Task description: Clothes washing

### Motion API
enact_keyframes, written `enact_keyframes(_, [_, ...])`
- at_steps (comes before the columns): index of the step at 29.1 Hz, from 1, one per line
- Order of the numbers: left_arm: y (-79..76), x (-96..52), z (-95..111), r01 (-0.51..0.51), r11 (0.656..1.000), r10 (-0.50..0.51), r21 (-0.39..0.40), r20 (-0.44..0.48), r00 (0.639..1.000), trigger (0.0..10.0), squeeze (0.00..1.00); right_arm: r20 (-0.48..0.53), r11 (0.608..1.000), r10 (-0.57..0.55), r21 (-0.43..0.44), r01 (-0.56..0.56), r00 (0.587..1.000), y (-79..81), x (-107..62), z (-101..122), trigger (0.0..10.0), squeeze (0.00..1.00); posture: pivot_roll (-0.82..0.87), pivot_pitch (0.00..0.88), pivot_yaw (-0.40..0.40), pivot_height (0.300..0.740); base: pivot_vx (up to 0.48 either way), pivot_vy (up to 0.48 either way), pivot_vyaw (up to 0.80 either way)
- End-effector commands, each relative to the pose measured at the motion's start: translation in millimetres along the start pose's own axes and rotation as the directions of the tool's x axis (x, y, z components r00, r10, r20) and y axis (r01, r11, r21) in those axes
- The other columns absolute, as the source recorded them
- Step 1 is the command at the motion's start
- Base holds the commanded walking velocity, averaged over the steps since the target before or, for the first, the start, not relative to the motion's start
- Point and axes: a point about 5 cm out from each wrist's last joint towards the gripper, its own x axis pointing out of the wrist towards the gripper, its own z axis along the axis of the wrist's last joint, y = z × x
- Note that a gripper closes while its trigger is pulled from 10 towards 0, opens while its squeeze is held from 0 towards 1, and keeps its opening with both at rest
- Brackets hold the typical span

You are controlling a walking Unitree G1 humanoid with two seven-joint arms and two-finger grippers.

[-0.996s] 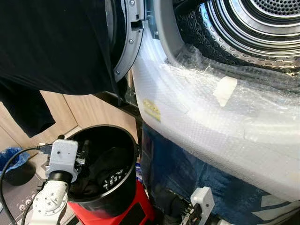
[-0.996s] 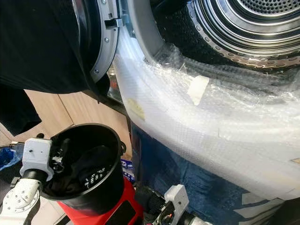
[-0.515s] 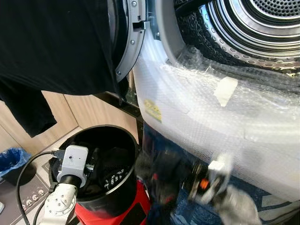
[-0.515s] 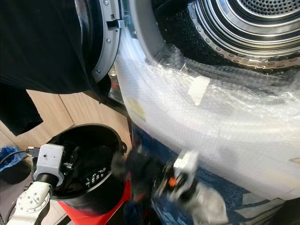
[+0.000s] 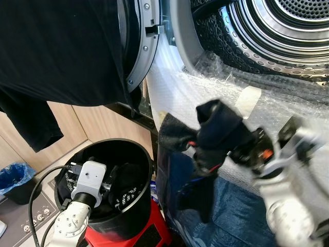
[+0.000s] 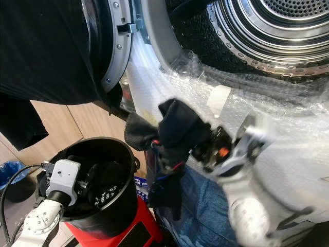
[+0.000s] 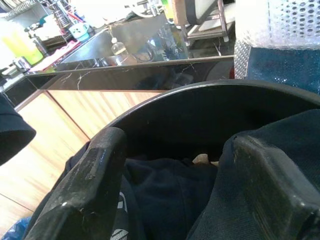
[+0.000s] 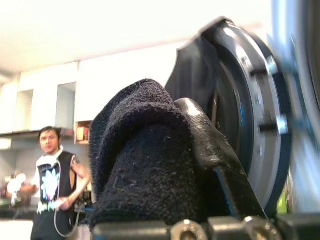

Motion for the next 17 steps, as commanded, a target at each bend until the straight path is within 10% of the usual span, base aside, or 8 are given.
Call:
enact_keyframes(1, [1.2, 0.6, -0.1, 0.001, 0.999, -0.001, 0.036, 0.002, 1.0, 10.0, 0.0, -0.001, 0.999, 0.029, -0.017, -0.029, 1.0, -3.9, 5.6, 7.2, 0.0, 0.0, 0.18, 0.074, 0.102, 0.74, 0.0, 0.0, 0.0])
enact_keyframes(10, [-3.2, 7.5, 2.6, 0.014, 0.999, -0.015, 0.04, 0.016, 1.0, 10.0, 0.0, 0.036, 0.975, 0.049, -0.22, -0.04, 0.998, -54.4, 59.3, 61.5, 0.0, 0.0, 0.15, 0.09, 0.106, 0.74, 0.0, 0.0, 0.0])
enact_keyframes(17, [-8.2, 4.4, 1.3, 0.029, 0.999, -0.029, 0.022, 0.006, 1.0, 10.0, 0.0, 0.119, 0.922, -0.164, -0.335, 0.195, 0.979, -104.2, 111.0, 117.1, 0.0, 0.0, 0.14, 0.09, 0.11, 0.74, 0.0, 0.0, 0.0])
